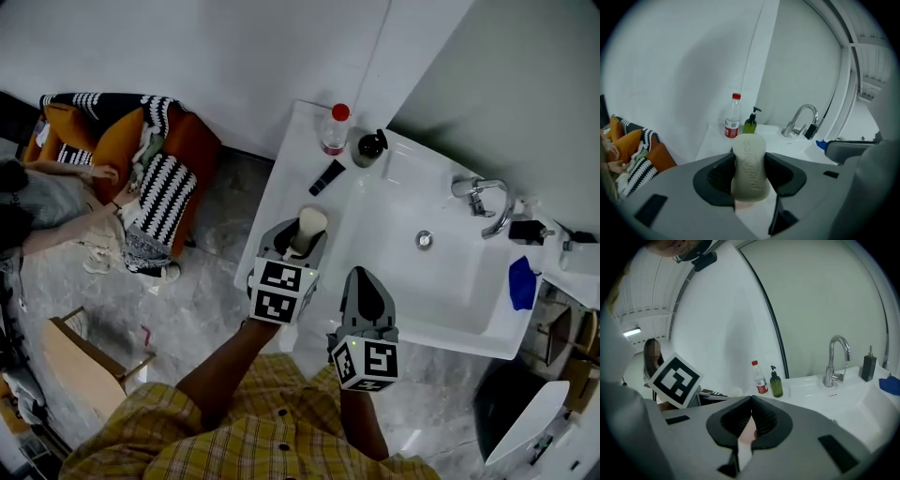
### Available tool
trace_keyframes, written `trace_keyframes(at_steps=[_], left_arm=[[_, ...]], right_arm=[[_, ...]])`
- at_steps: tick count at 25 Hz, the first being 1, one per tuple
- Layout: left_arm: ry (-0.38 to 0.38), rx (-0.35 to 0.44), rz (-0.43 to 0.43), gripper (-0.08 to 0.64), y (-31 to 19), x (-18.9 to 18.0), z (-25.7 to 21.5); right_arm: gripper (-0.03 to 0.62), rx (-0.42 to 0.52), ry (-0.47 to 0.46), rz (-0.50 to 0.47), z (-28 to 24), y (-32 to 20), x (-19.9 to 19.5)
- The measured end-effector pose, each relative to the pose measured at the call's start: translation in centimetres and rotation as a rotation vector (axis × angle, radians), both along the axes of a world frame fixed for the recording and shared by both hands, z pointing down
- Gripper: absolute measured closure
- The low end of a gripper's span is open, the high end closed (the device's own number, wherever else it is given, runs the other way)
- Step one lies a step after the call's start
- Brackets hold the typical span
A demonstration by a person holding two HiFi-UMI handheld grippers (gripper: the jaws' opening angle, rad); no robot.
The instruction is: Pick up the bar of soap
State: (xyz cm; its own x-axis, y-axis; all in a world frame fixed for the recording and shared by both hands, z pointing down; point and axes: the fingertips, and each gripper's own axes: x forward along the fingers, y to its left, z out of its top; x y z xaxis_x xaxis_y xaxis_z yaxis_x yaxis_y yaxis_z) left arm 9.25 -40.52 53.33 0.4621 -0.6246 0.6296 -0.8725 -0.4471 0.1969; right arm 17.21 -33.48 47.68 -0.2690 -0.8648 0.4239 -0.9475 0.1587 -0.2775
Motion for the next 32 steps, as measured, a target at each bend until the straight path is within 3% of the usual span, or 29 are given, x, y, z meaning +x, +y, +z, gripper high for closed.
trace_keyframes(at_steps=[12,20,23,26,32], left_arm=[[0.130,0.376,0.021,0.359,2.5,-0.5,-14.9],[0.158,0.556,0.007,0.359,3.1,-2.0,-20.6],[0.176,0.657,0.012,0.359,3.0,-2.1,-22.6],[0.193,0.685,0.008,0.359,2.9,-2.3,-23.4],[0.174,0.623,0.019,0.359,2.7,-2.5,-22.5]], right_arm=[[0.571,0.140,0.055,-0.045,-6.5,-1.3,-1.5],[0.571,0.264,0.076,-0.059,-11.3,-2.6,-2.8],[0.571,0.299,0.081,-0.063,-12.8,-2.9,-3.1],[0.571,0.335,0.100,-0.062,-14.2,-3.3,-3.4],[0.572,0.368,0.109,-0.060,-15.5,-3.5,-3.7]])
